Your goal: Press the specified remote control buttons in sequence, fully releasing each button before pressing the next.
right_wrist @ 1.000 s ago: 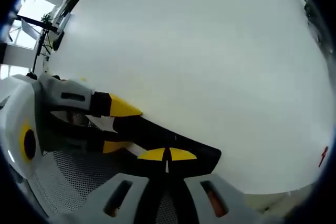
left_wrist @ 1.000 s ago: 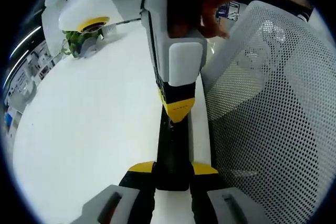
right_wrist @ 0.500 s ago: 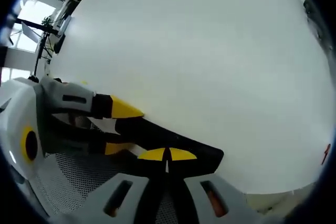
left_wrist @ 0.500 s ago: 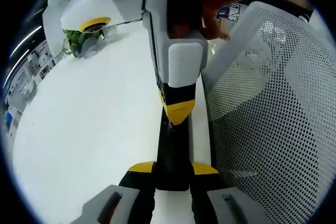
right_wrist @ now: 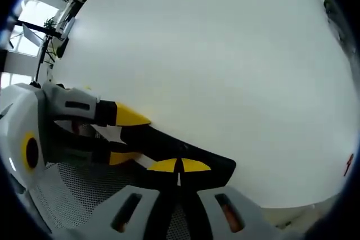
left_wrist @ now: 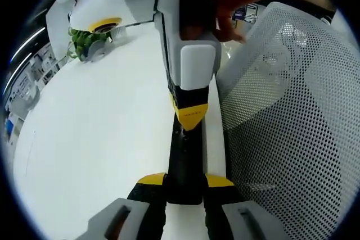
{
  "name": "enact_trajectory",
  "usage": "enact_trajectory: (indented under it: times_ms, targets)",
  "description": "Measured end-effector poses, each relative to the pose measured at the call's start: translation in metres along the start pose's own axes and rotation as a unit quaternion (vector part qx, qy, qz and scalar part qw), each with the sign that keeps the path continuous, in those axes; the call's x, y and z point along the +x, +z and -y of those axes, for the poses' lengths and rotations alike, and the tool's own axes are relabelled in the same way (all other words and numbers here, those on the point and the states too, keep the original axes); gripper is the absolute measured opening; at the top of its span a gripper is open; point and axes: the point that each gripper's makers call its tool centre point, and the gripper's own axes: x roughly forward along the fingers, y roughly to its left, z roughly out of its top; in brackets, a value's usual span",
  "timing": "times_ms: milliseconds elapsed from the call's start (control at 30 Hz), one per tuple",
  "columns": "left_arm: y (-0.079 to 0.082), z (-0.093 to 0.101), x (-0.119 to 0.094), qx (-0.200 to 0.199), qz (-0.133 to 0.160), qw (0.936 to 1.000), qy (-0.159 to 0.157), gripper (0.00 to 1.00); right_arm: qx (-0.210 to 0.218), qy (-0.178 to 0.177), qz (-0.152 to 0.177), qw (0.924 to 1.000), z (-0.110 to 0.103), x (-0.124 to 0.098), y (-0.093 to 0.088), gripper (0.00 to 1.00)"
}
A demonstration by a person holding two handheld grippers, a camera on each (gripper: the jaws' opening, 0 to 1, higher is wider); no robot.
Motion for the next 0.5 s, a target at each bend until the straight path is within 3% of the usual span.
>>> enact_trajectory:
  times_ms: [367,500]
  targets:
    - [0.001,-0.0002,0.0009,-0.007,0.005,0.9999,0.007,0.25,0.005,0.005,-0.002,1.0,0.0002,0.0017,-0.0014,0.0]
    - [0.0011,-0.0002,0.0011,-0.007,0.004,0.9999,0.007,0.25,-0.005,-0.006,0.016,0.9998,0.0001,0.002,-0.0014,0.0]
